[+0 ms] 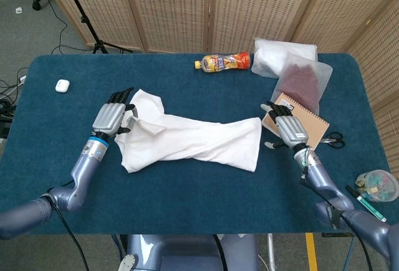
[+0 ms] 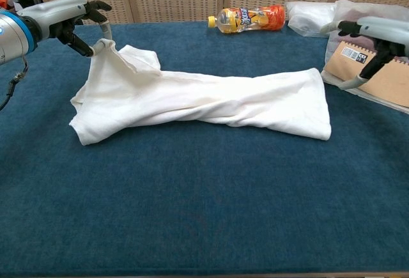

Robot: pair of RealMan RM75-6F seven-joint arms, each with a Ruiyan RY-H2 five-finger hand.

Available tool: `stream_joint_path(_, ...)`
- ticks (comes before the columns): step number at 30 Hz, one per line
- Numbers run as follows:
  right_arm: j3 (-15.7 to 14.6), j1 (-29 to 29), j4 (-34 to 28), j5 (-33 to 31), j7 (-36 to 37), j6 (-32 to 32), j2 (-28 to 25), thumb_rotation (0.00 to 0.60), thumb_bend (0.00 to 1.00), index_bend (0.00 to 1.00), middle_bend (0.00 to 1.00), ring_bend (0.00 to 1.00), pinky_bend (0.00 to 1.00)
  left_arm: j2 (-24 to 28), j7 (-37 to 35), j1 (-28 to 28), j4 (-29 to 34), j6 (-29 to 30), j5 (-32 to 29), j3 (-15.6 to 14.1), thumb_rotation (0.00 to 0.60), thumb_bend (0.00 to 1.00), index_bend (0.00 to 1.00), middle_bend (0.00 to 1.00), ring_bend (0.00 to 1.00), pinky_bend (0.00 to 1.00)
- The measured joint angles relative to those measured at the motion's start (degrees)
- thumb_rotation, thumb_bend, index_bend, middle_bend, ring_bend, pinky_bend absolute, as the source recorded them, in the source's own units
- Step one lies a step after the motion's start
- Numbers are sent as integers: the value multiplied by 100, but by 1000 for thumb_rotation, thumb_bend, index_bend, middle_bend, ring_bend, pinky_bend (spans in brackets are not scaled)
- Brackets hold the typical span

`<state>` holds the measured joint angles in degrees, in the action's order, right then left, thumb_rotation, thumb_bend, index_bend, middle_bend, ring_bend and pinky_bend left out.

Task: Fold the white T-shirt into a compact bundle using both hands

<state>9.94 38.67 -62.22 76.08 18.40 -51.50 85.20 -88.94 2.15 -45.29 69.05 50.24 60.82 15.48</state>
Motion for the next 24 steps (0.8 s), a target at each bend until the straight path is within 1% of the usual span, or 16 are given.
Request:
stream_joint_path(2, -28, -200, -355, 74, -16, -362, -203, 600, 93, 0, 0, 0, 0, -35, 12, -55, -108, -68, -10, 14, 600, 603, 750, 0, 0, 0)
stream_joint_path(4, -83, -496, -711, 174, -89, -869, -441, 600, 93, 0, 0, 0, 0, -85, 10, -128, -261, -171, -21, 33, 600, 601, 750, 0, 0, 0)
stream_joint_path(7, -165, -870, -1081, 263, -251, -1374, -691, 600, 91, 0, 0, 0, 0, -174, -14, -242, -522, -296, -23, 68, 600, 599, 750, 0, 0, 0)
stream_joint_path(10, -250, -1165, -1338, 304, -492, -1678, -905, 600, 91, 0, 0, 0, 0, -259, -42, -360, -813, -401, -1, 101, 600, 596, 750, 0, 0, 0)
stream_joint_path(16, -277, -1356, -1313, 306, -827, -1924, -935, 600, 92, 0, 0, 0, 0, -397, -55, -564, -1361, -582, -14, 183, 600, 596, 750, 0, 0, 0)
stream_joint_path(24, -231, -1411, -1068, 337, -692, -1941, -835, 600, 103, 0, 0, 0, 0, -740, 67, -717, -2196, -907, -425, 291, 600, 601, 750, 0, 0, 0)
